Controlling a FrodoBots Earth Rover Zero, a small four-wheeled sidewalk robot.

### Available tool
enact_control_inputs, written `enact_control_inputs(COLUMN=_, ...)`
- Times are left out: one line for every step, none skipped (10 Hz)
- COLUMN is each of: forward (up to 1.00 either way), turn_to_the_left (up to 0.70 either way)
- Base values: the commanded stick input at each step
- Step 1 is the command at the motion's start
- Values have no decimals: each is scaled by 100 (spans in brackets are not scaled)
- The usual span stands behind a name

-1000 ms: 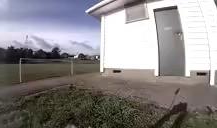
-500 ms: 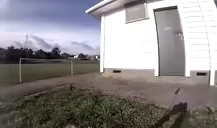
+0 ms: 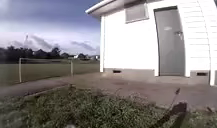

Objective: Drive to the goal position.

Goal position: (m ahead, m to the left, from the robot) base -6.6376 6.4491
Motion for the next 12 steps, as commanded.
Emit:
enact_control_inputs(forward=7, turn_to_the_left=15)
enact_control_inputs(forward=7, turn_to_the_left=14)
enact_control_inputs(forward=7, turn_to_the_left=14)
enact_control_inputs(forward=7, turn_to_the_left=15)
enact_control_inputs(forward=7, turn_to_the_left=15)
enact_control_inputs(forward=7, turn_to_the_left=14)
enact_control_inputs(forward=45, turn_to_the_left=27)
enact_control_inputs(forward=70, turn_to_the_left=35)
enact_control_inputs(forward=70, turn_to_the_left=35)
enact_control_inputs(forward=70, turn_to_the_left=35)
enact_control_inputs(forward=53, turn_to_the_left=29)
enact_control_inputs(forward=10, turn_to_the_left=14)
